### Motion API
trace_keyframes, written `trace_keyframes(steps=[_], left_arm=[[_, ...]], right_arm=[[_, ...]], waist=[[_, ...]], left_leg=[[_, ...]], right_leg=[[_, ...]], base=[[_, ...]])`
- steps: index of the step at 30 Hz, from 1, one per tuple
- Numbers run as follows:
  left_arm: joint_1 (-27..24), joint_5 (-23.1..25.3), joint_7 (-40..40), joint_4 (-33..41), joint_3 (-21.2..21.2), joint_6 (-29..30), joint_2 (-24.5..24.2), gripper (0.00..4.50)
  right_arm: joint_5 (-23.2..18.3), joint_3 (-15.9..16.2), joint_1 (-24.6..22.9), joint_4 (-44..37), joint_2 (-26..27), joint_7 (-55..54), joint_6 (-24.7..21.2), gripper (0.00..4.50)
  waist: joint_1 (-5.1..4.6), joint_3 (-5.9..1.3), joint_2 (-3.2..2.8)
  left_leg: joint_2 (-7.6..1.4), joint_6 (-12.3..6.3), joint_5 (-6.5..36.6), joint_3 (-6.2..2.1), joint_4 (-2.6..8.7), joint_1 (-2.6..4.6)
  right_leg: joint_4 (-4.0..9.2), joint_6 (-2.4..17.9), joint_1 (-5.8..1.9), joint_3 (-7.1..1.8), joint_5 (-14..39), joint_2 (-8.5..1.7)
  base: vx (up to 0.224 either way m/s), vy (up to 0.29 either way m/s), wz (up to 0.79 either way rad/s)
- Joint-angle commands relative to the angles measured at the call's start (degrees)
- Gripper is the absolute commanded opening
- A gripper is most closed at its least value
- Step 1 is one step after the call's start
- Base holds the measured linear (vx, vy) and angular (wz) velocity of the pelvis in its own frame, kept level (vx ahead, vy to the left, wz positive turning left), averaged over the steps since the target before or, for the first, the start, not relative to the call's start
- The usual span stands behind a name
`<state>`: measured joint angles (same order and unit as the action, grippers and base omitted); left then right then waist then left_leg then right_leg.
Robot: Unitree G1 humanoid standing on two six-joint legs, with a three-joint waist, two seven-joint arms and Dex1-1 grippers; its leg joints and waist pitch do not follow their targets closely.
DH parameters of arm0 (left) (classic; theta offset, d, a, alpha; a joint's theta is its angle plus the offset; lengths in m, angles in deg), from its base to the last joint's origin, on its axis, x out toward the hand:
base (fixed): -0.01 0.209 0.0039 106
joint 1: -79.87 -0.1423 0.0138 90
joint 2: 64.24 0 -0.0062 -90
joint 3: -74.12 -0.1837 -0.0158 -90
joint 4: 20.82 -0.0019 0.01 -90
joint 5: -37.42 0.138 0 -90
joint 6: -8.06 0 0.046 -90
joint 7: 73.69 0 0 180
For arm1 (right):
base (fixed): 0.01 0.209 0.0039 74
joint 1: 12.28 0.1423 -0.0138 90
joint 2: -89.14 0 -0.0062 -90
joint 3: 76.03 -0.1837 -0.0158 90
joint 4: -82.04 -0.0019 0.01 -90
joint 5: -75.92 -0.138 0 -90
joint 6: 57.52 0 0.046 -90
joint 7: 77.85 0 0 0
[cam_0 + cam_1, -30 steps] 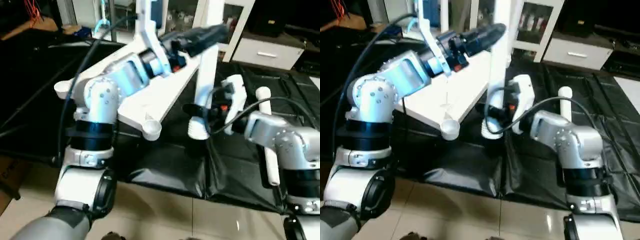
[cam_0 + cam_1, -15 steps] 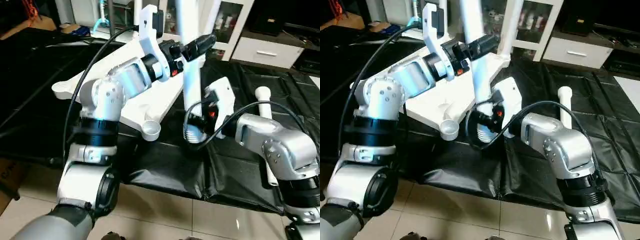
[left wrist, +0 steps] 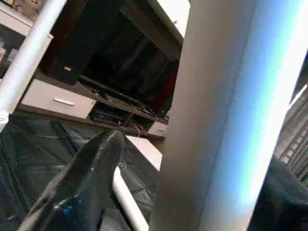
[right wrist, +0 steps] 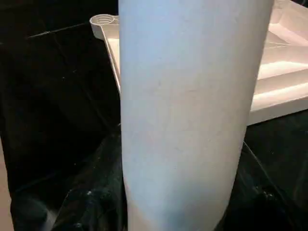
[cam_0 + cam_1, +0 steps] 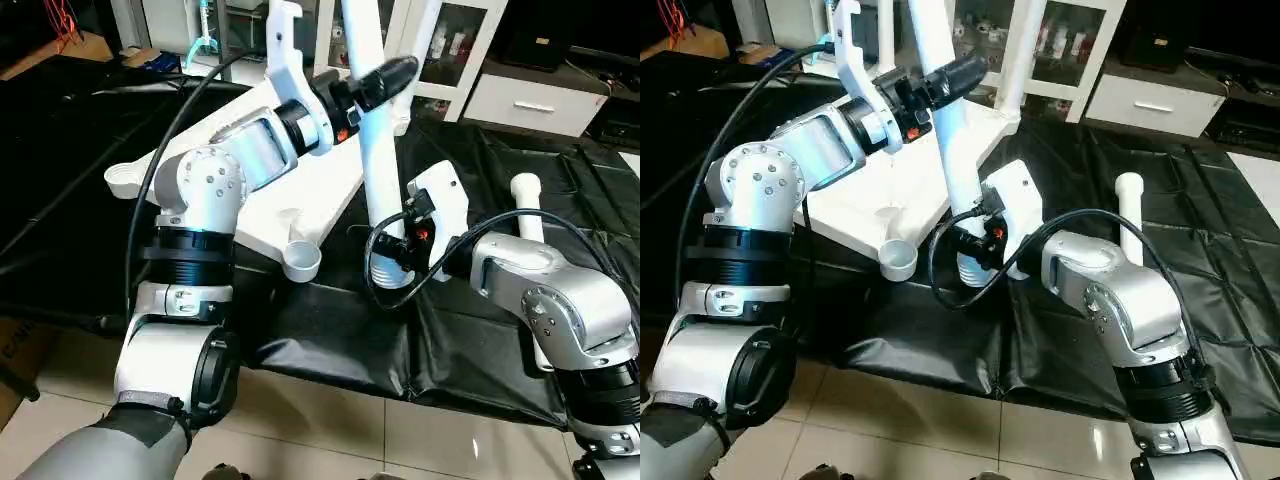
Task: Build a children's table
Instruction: Pick table leg
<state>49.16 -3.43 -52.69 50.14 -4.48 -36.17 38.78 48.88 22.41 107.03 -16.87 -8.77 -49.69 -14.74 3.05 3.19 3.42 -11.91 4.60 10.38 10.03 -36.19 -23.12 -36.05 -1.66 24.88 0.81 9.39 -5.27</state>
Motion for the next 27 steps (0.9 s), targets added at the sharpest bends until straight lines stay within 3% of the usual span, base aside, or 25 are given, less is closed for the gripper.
trace_keyframes(steps=[1,6,17,20,27], left_arm=[[1.1,-0.2,0.1,-0.2,-0.2,-0.2,0.3,3.29],[1.1,0.2,0.3,-0.2,-0.1,0.0,0.3,2.73],[1.1,0.5,0.8,0.2,-0.5,0.0,-0.2,2.02],[1.0,0.6,0.6,0.4,-0.4,0.1,-0.1,1.82],[1.4,0.6,1.1,0.4,-0.7,0.3,0.1,1.72]], right_arm=[[0.6,-0.3,0.2,-0.9,-0.7,0.5,0.8,1.88],[1.2,-0.3,0.1,-0.9,-0.3,0.7,1.1,1.88],[2.2,-1.0,0.0,0.0,0.4,1.2,3.2,1.88],[1.3,-2.4,0.4,0.9,0.8,1.2,3.2,2.61],[-1.1,-4.1,1.9,2.0,-1.1,5.1,2.3,3.09]], waist=[[-0.17,-4.33,-0.24],[-0.16,-4.36,-0.28],[-0.18,-4.34,-0.15],[-0.19,-4.33,-0.28],[-0.08,-4.36,-0.14]], left_leg=[[0.12,2.02,9.7,0.53,4.50,1.40],[0.13,1.81,9.2,0.54,4.45,1.41],[0.11,1.86,9.5,0.54,4.47,1.38],[0.11,1.74,9.4,0.52,4.50,1.37],[0.06,1.15,9.0,0.57,4.43,1.39]], right_leg=[[4.02,10.2,-3.55,-0.56,8.0,-0.61],[3.98,10.3,-3.54,-0.58,7.2,-0.61],[4.01,10.1,-3.52,-0.58,7.7,-0.63],[3.98,10.2,-3.54,-0.58,7.7,-0.66],[3.88,10.8,-3.64,-0.57,6.6,-0.65]], base=[[0.000,0.000,0.00],[0.000,0.000,0.00],[0.000,0.000,0.00],[0.000,0.000,0.00],[0.000,0.000,0.00]])
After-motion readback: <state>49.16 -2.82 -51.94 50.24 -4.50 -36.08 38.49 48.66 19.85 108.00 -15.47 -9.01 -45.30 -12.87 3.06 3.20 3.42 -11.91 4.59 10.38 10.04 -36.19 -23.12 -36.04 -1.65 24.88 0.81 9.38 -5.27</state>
